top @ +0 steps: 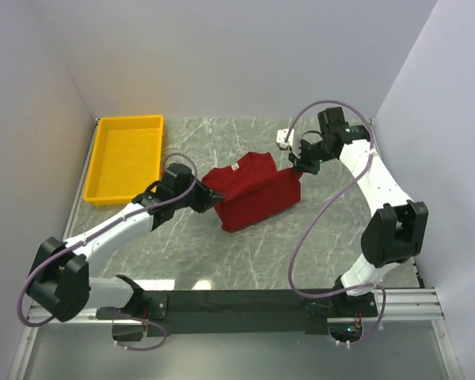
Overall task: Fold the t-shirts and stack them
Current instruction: Fold the tshirt
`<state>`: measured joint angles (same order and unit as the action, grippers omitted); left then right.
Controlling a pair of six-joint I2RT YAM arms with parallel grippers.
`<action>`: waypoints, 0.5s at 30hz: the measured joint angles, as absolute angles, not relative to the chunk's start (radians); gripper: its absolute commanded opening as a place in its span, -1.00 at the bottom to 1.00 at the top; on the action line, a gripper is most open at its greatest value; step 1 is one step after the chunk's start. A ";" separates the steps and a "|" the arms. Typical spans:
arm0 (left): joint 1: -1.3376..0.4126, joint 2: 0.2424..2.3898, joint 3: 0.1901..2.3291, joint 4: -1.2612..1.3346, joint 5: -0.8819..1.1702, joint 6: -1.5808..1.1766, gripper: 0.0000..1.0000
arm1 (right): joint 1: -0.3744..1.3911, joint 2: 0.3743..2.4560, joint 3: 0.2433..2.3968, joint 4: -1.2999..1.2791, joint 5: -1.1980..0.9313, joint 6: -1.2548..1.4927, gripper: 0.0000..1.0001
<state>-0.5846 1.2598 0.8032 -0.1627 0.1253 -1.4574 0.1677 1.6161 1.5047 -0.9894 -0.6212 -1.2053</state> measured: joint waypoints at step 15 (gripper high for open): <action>-0.408 1.415 0.939 -0.162 0.235 -1.320 -0.99 | 0.202 1.860 1.787 -0.959 -0.621 -1.116 -1.00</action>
<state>-0.4080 1.4151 0.9390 -0.1623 0.2348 -1.3197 0.2016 1.8599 1.7866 -0.9588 -0.6212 -1.1156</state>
